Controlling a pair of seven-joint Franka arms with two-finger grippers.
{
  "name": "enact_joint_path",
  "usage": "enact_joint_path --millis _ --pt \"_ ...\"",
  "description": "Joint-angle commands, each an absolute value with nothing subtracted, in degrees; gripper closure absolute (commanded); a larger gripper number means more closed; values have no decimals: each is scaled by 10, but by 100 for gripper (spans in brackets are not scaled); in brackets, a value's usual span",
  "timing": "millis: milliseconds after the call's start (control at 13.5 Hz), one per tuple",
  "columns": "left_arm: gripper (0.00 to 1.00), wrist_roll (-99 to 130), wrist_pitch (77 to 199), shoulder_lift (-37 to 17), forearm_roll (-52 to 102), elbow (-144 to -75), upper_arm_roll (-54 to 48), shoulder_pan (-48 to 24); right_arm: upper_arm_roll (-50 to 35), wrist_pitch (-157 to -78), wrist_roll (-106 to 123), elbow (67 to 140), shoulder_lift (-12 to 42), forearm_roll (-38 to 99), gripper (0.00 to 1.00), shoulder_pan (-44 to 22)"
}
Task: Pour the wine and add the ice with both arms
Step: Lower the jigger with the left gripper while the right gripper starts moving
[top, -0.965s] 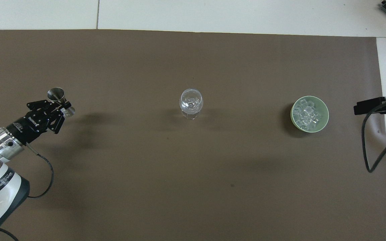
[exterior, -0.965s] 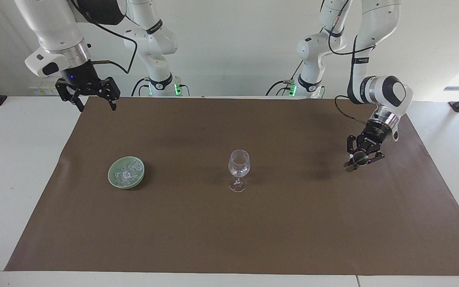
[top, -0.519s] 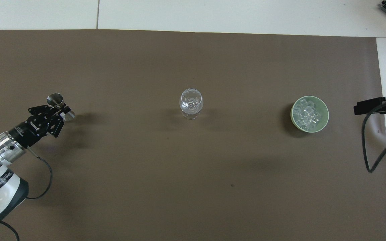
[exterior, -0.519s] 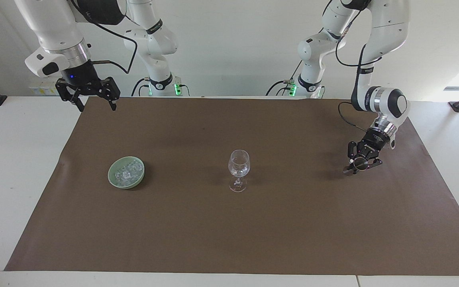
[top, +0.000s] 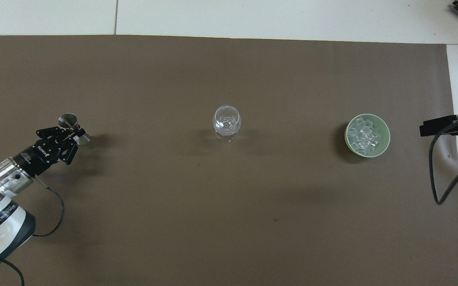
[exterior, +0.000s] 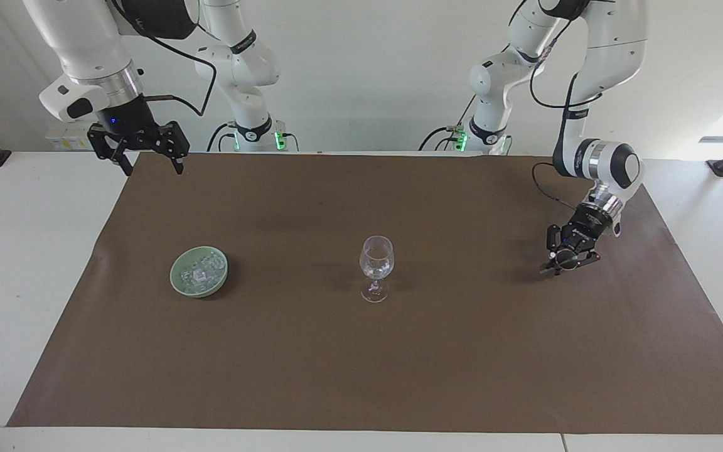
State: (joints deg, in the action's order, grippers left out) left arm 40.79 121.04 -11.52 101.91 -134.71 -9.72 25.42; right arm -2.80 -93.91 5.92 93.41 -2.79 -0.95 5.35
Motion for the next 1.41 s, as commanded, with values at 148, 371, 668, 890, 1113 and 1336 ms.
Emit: enact_joint_path --millis 148,371,668,890,1113,1336 --pt "100 393 1203 -127 1020 -1349 -101 265 -28 -927 49 926 -25 -4 0 54" --pt "100 391 1195 -135 1020 -1347 -101 272 -28 -936 52 925 -23 -3 0 61" --pt "100 375 1168 -152 1020 -1346 -101 286 -28 -1010 50 972 -36 -3 0 62" --pt "96 360 1158 -160 1020 -1346 -100 291 -27 -1091 40 1037 -52 -3 0 62" --pt "70 360 1158 -160 1020 -1343 -100 294 -26 -1127 38 1049 -18 -10 0 63" --pt "66 360 1158 -160 1020 -1342 -100 294 -26 -1225 37 1117 1 -12 0 64"
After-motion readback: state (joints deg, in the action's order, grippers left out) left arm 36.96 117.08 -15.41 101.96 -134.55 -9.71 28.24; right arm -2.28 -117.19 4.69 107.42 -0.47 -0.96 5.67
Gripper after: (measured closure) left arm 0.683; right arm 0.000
